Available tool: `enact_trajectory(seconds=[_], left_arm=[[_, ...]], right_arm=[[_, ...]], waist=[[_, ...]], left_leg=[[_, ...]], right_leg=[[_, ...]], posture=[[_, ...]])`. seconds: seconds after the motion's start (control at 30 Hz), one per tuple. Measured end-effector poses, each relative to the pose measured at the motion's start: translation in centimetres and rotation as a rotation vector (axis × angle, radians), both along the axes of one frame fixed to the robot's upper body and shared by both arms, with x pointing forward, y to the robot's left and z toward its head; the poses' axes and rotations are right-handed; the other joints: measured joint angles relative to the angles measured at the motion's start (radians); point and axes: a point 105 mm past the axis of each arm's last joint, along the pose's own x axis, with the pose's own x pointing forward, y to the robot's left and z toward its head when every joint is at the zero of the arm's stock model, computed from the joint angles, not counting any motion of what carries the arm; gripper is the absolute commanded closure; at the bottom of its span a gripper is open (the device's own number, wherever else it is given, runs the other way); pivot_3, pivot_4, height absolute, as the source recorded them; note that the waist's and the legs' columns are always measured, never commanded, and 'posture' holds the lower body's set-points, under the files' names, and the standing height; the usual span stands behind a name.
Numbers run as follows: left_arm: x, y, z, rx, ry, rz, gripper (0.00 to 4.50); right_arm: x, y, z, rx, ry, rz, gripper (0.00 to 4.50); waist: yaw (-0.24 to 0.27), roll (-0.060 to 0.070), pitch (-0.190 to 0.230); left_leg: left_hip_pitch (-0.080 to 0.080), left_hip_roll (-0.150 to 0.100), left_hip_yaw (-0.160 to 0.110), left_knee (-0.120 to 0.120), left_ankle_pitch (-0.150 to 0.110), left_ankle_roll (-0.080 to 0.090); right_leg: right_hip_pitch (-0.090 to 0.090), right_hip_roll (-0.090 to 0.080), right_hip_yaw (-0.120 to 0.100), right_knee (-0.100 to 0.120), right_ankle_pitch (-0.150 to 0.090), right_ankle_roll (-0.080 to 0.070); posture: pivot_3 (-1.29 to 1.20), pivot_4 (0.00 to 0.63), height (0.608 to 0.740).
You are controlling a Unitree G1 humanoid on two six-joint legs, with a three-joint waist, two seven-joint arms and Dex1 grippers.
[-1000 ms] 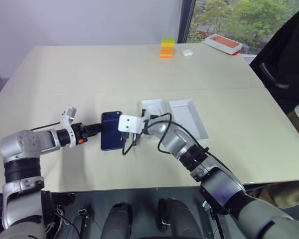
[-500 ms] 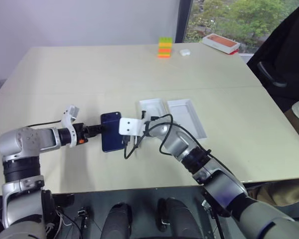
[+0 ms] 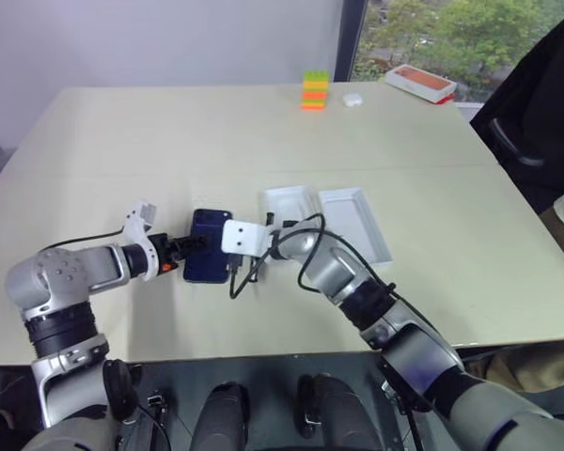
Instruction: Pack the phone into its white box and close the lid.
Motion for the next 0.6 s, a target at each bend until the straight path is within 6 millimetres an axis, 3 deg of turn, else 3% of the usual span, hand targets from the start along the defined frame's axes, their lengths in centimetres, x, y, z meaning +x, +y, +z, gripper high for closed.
enact_trajectory(seconds=[0.5, 0.6], left_arm=[[-0.5, 0.2, -0.4, -0.029, 0.0, -0.008, 1.5], [-0.5, 0.6, -0.8, -0.04, 0.007, 0.009, 2.77]], right_arm=[[-0.4, 0.4, 0.0, -0.004, -0.016, 0.035, 4.46], [-0.5, 0.5, 0.0, -0.006, -0.019, 0.038, 4.5]], waist=[[-0.008, 0.0, 0.0], [-0.008, 0.0, 0.0]], left_leg=[[0.0, 0.001, -0.001, 0.0, 0.0, 0.0], [0.0, 0.001, -0.001, 0.0, 0.0, 0.0]], right_leg=[[0.0, 0.001, 0.0, 0.0, 0.0, 0.0], [-0.001, 0.001, 0.0, 0.0, 0.0, 0.0]], posture=[[0.0, 0.15, 0.74], [0.0, 0.15, 0.74]])
